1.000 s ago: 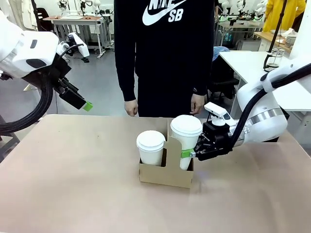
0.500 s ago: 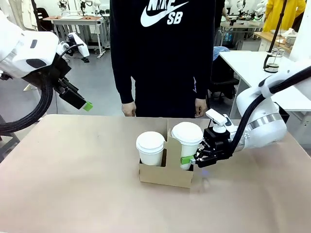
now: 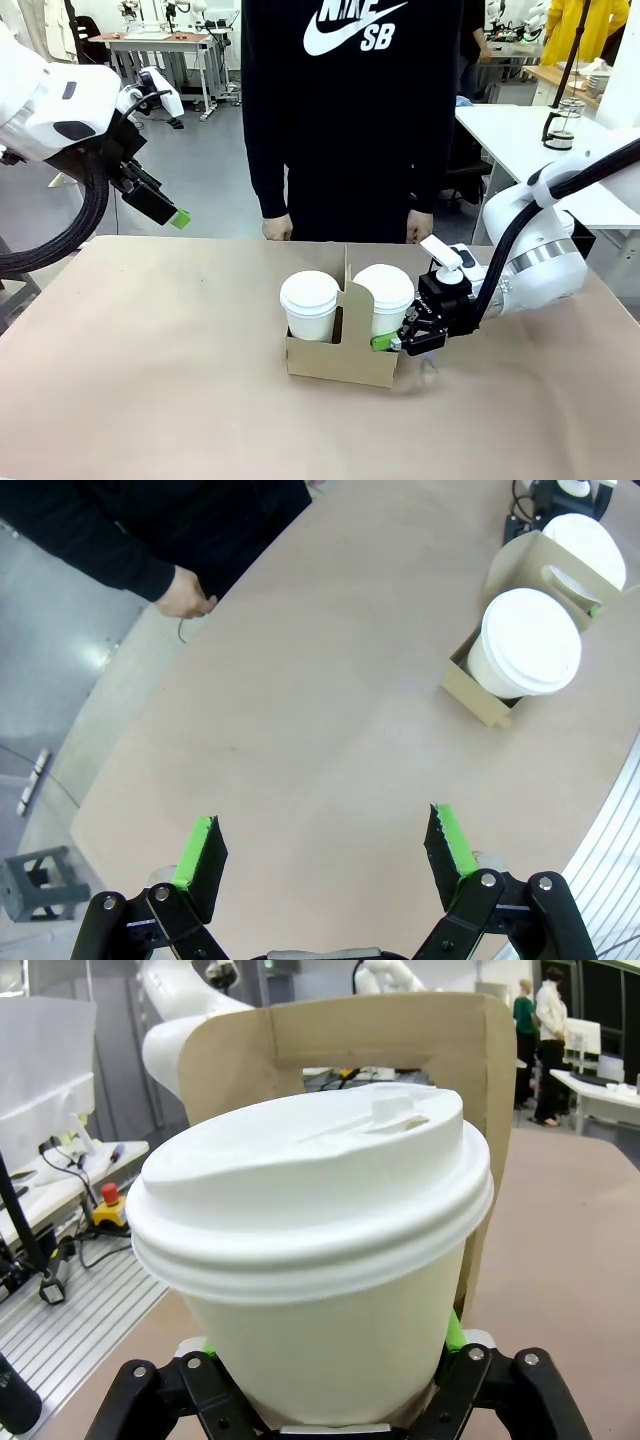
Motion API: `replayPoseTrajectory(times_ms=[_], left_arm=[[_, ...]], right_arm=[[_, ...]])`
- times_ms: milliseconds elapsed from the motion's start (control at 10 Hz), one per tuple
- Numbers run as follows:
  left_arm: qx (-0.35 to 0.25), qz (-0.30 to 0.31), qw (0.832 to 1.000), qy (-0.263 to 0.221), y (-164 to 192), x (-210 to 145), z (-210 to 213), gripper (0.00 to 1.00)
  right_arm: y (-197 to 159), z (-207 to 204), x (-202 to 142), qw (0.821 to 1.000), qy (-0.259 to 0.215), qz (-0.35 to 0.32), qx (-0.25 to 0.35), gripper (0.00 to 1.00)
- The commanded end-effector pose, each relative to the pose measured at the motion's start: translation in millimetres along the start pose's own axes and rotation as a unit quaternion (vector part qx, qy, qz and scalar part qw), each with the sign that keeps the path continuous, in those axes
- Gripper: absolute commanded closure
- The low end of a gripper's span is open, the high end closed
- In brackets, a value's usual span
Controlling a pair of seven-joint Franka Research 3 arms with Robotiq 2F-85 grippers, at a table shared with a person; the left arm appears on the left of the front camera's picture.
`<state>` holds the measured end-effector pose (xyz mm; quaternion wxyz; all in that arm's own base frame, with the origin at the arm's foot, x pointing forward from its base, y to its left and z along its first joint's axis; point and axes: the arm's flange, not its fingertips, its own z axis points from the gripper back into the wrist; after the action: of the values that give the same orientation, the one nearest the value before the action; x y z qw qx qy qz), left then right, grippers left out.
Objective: Pour a drink into a cup and package it in a carrier.
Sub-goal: Insert the held 600 ml Paper Cup into the Cup Carrier.
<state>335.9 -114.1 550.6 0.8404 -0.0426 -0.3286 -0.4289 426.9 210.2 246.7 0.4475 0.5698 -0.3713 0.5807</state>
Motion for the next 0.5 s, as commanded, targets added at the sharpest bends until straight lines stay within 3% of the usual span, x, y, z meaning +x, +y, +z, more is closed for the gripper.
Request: replayPoseTrajectory(times_ms=[0,400], left_arm=[[0.008,0.006,1.000,0.003,-1,1,2,0.00],[0.008,0.006,1.000,0.003,-1,1,2,0.00]], right_arm=[[8,1,4,1.000,0.019,0.004,0.011,0.00],[32,33,16,0.998,0.049,-0.020,-0.024,0.00]])
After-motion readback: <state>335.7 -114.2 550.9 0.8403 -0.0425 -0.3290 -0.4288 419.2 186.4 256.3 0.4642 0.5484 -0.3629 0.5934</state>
